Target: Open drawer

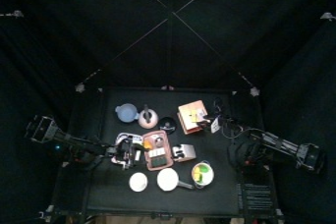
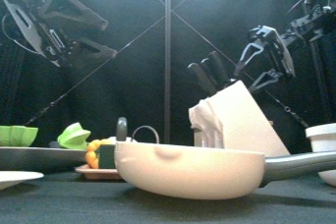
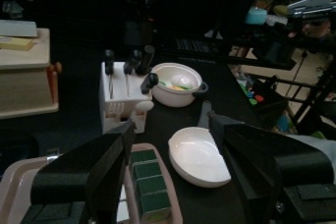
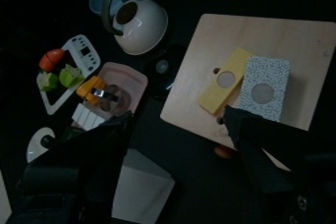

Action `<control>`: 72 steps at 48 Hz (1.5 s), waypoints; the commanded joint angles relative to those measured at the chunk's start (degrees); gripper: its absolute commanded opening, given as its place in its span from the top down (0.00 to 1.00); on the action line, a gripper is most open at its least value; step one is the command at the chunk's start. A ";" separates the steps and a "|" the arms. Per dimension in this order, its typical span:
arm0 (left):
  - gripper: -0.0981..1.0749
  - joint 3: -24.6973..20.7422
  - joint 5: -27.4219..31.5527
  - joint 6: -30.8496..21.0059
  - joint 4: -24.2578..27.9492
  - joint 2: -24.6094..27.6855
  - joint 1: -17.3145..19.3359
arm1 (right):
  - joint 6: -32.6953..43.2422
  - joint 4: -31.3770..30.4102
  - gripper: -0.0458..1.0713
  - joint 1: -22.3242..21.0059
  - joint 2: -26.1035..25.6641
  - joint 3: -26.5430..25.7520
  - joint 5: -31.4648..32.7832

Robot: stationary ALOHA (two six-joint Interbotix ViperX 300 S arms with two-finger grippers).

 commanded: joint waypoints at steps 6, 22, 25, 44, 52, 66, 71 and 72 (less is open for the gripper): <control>0.11 -2.11 -0.53 0.09 -0.09 0.09 0.79 | 0.09 2.81 0.05 2.02 -1.23 -0.18 1.85; 0.13 -11.25 -0.35 0.35 -10.28 5.54 10.37 | 4.83 0.44 0.05 4.31 -2.37 0.53 14.24; 0.15 -13.45 -0.35 0.35 -11.16 7.65 12.74 | 7.47 -1.85 0.05 4.48 -2.29 0.97 15.21; 0.40 -31.82 2.90 0.26 -10.28 23.55 27.07 | 26.72 -22.06 0.05 8.44 1.76 7.47 0.53; 0.41 -41.57 12.92 0.26 -7.82 29.36 30.41 | 32.34 -27.33 0.05 10.11 5.45 7.56 -4.75; 0.41 -52.03 26.46 0.26 -7.12 35.51 32.96 | 36.83 -32.96 0.06 9.76 10.72 7.47 -6.59; 0.41 -53.61 28.39 0.18 -7.21 36.91 32.96 | 36.91 -33.93 0.10 8.96 12.57 7.12 -6.86; 0.41 -53.88 28.74 0.26 -7.21 37.27 32.96 | 36.91 -34.01 0.10 8.88 12.83 7.03 -6.94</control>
